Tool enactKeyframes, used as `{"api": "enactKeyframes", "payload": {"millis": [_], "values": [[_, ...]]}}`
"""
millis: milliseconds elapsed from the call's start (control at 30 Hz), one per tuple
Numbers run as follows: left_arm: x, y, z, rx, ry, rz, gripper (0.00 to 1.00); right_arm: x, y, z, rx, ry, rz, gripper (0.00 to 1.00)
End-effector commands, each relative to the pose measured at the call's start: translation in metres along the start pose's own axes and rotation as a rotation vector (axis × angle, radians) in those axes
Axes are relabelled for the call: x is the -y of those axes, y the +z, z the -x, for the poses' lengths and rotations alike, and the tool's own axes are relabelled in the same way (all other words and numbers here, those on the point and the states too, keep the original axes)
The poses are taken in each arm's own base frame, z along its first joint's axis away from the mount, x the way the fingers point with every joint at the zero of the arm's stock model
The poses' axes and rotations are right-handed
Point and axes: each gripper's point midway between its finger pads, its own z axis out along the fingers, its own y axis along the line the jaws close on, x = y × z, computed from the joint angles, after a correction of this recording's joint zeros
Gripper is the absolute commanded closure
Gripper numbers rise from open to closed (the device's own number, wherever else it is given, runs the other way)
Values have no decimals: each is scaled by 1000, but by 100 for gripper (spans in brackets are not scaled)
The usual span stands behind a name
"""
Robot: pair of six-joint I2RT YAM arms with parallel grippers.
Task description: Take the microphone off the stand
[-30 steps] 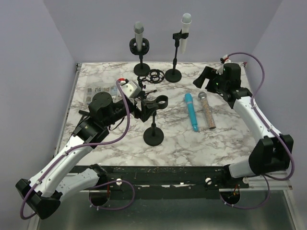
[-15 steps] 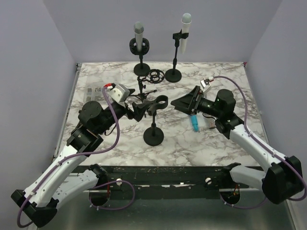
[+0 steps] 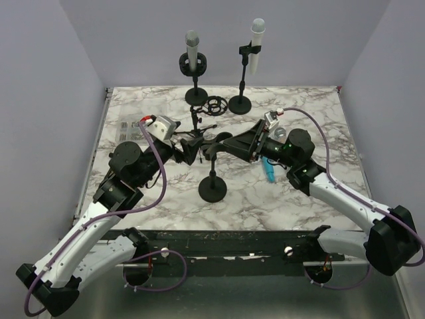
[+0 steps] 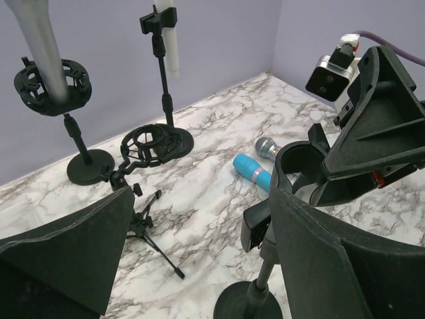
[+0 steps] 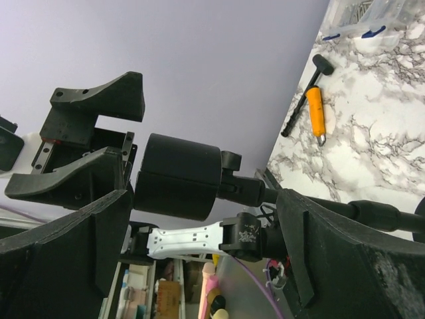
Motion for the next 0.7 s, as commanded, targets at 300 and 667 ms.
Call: {"api": "enactKeyframes", "payload": {"millis": [300, 667], "values": [[-4, 5, 2, 8, 10, 15, 14, -15, 38, -4, -17, -28, 50, 8], [-4, 6, 0, 2, -4, 13, 15, 22, 34, -25, -54, -15, -36, 49]]}}
